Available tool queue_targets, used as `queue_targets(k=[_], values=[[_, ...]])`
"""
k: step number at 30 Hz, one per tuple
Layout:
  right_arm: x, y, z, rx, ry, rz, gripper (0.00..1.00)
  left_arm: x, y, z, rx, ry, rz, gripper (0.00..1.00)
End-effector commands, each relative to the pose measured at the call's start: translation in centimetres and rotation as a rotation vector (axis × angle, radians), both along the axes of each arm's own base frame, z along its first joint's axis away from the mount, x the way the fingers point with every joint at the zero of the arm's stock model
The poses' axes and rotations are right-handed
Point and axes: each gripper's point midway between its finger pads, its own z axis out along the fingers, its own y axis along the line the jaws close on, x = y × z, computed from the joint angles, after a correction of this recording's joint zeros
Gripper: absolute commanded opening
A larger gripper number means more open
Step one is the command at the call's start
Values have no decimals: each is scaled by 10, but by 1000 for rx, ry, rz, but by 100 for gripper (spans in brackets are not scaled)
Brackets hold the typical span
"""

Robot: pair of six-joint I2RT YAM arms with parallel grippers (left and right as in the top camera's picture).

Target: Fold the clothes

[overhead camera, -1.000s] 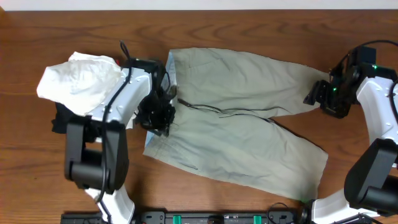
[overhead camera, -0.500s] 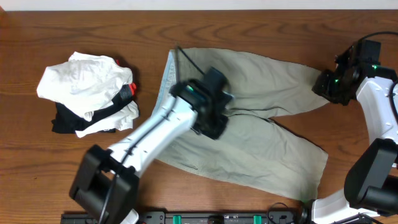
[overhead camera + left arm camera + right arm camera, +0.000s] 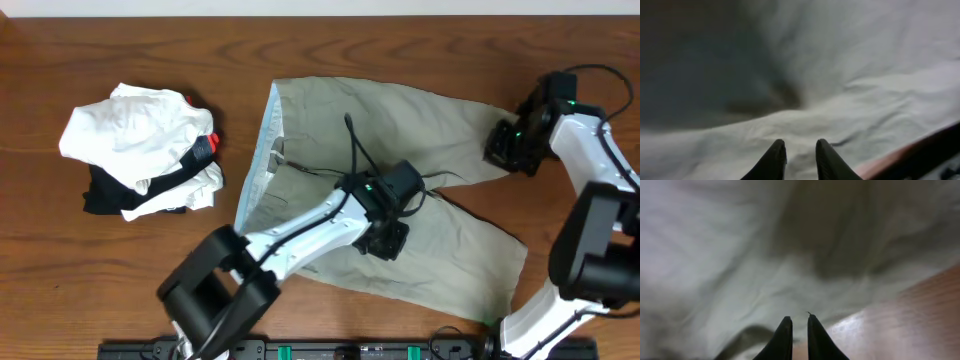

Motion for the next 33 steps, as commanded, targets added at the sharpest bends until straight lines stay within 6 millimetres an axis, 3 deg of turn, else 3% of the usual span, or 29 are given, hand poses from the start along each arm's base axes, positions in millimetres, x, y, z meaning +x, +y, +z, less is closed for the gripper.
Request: queue_targets(k=[1, 8, 12, 15, 17, 19, 23, 26, 33], values=[[3, 1, -18, 10, 29, -48, 10, -8, 6, -16, 58, 49, 42, 23], [35, -41, -43, -199, -57, -86, 7, -24, 24, -23, 150, 128, 74, 22], [62, -67, -39, -265, -172, -126, 3, -36, 41, -22, 222, 177, 87, 22], [81, -63, -27, -181, -272, -100, 4, -42, 49, -21, 257, 201, 88, 22], [90, -51, -10, -61, -342, -30, 17, -43, 51, -20, 268, 207, 88, 22], [91, -51, 5, 7, -382, -16, 29, -43, 51, -21, 265, 205, 88, 22], [85, -81, 29, 31, -433, -75, 44, -42, 49, -21, 258, 200, 87, 22], [78, -103, 35, 56, -452, -125, 44, -40, 47, -21, 249, 194, 87, 22], [58, -121, 9, 22, -352, -185, 41, -38, 44, -22, 236, 186, 87, 22]])
